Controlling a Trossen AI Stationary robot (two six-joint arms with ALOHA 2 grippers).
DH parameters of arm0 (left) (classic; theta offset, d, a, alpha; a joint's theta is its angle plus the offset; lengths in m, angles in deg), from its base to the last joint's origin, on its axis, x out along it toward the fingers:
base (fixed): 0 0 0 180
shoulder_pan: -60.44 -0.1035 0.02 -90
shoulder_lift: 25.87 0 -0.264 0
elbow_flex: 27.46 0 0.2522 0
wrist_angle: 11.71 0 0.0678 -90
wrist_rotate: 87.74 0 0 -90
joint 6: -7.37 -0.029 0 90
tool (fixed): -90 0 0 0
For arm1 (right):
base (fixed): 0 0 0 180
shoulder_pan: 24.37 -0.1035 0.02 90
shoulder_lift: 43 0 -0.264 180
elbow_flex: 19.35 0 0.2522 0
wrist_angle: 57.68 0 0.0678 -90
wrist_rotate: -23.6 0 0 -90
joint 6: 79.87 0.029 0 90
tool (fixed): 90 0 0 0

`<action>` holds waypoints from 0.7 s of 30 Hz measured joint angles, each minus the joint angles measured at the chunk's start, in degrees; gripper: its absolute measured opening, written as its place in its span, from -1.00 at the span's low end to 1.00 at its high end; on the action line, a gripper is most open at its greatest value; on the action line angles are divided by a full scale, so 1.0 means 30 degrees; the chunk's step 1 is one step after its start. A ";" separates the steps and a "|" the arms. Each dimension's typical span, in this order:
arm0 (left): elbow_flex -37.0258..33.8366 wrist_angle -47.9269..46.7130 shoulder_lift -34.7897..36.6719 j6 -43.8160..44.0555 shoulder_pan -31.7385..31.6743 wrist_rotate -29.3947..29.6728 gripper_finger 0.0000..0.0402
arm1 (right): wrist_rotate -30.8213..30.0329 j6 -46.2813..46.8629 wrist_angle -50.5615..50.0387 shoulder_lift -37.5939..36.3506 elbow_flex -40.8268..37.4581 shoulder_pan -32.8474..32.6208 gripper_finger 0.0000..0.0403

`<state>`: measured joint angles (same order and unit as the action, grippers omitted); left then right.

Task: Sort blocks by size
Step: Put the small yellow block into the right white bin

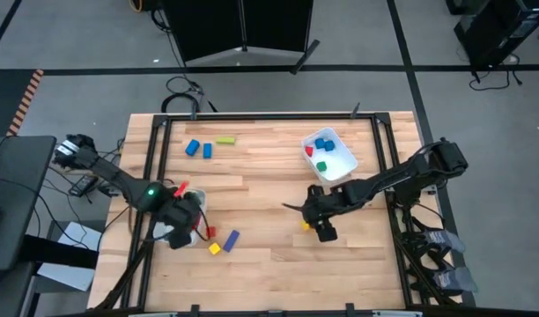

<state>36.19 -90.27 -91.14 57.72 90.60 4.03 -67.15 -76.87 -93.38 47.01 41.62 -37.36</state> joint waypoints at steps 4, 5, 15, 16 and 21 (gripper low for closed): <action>0.0849 0.2256 -0.0010 0.0804 0.1089 0.2155 0.79 | 0.0482 -0.0024 0.0447 0.1050 -0.0007 -0.0340 0.41; 0.0938 0.2857 -0.0127 0.0921 0.1275 0.2542 0.78 | 0.0495 -0.0026 0.0560 0.1337 -0.0009 -0.0428 0.41; 0.1158 0.7284 -0.4922 -0.0141 0.2200 0.2477 0.47 | -0.0011 0.0289 0.2889 0.2121 -0.0018 -0.1180 0.26; 0.1421 0.7287 -0.5461 -0.0256 0.2227 0.2469 0.44 | -0.0137 0.0313 0.2918 0.2008 -0.0002 -0.1215 0.27; 0.3103 0.7319 -0.7515 -0.0714 0.2257 0.2510 0.38 | -0.0160 0.0969 0.4491 0.2225 -0.0037 -0.1274 0.39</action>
<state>45.49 -68.32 -113.69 55.57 97.37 11.56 -67.63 -73.97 -79.91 53.68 41.50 -41.18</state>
